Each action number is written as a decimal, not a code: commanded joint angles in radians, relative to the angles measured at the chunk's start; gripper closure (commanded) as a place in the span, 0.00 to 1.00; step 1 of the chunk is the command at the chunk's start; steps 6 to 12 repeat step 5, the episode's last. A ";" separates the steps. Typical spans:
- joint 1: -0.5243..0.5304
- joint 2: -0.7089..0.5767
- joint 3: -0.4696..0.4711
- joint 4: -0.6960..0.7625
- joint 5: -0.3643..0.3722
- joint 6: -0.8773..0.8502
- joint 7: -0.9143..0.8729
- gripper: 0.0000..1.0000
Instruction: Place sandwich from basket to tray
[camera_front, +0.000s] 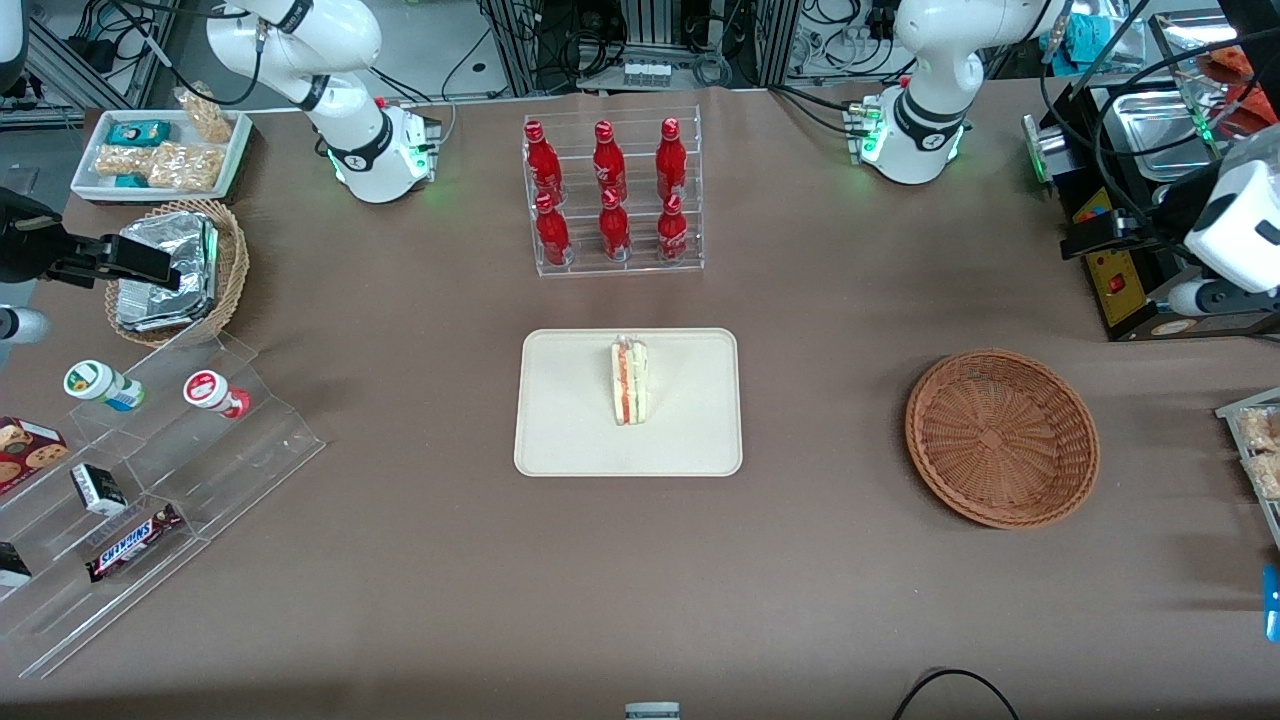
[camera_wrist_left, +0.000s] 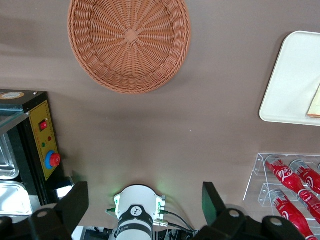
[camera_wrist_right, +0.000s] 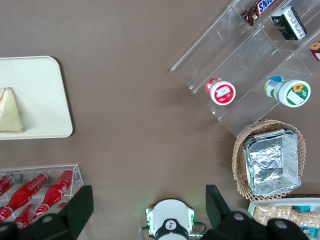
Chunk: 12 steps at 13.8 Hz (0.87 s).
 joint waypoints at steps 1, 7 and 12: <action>0.024 -0.007 -0.025 -0.009 0.011 0.025 0.000 0.00; 0.030 0.005 -0.023 0.004 0.011 0.028 0.000 0.00; 0.030 0.005 -0.023 0.004 0.011 0.028 0.000 0.00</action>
